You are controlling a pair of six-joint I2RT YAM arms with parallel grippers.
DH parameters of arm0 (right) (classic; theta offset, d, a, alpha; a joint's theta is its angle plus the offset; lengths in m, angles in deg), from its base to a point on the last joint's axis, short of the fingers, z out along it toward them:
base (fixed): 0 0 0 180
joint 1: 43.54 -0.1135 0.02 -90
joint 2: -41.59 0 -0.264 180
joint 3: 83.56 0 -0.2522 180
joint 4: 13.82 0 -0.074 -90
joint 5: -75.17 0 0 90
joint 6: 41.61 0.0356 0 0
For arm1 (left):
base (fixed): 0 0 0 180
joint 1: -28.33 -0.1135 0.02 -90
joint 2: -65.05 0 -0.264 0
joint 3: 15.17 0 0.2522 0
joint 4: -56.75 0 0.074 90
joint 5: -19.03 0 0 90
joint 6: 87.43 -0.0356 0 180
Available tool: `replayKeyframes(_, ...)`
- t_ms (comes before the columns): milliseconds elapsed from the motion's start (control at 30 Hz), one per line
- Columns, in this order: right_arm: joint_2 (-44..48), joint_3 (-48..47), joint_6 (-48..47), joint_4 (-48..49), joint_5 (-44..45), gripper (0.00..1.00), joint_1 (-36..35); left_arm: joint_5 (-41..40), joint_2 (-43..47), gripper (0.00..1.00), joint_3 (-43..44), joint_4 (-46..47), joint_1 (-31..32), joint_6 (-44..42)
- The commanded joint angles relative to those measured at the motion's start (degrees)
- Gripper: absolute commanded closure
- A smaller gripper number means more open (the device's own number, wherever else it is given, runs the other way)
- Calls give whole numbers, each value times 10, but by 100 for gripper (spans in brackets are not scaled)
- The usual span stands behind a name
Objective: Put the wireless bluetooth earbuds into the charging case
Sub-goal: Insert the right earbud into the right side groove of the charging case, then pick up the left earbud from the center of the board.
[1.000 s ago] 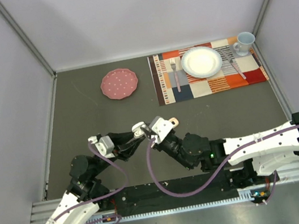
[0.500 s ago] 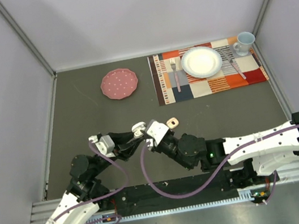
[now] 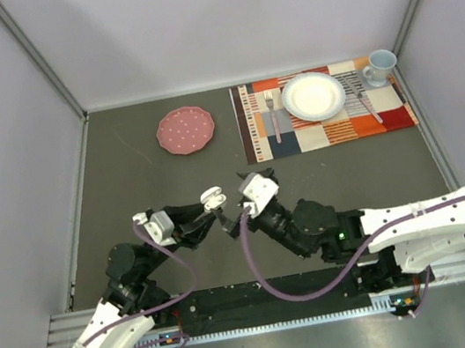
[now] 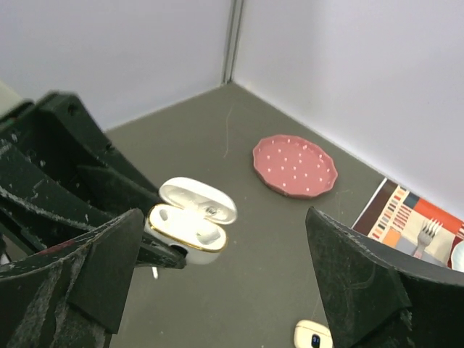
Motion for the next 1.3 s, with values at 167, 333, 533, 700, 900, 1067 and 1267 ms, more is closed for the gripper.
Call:
replayKeyframes(167,135,-7,68,29,35,1,21,-43,38,100,16,3,0,-21)
replayKeyframes(333,146,-52,309,-225,-28,1,149,-61,50,100,21,-10,0,-25)
replayKeyframes(533,101,-65,505,-405,-177,3,289,-127,71,100,40,-55,0,-30)
replayKeyframes(700,36,-53,541,-416,-243,5,303,-190,98,100,53,-108,0,-30)
replayKeyframes(900,-81,-82,565,-423,-302,5,303,-329,142,100,64,-186,0,-27)
replayKeyframes(1067,-147,-121,534,-414,-343,8,298,-429,164,100,73,-267,0,-34)
replayKeyframes(1267,-202,-150,498,-369,-358,11,266,-468,228,100,53,-295,0,-16)
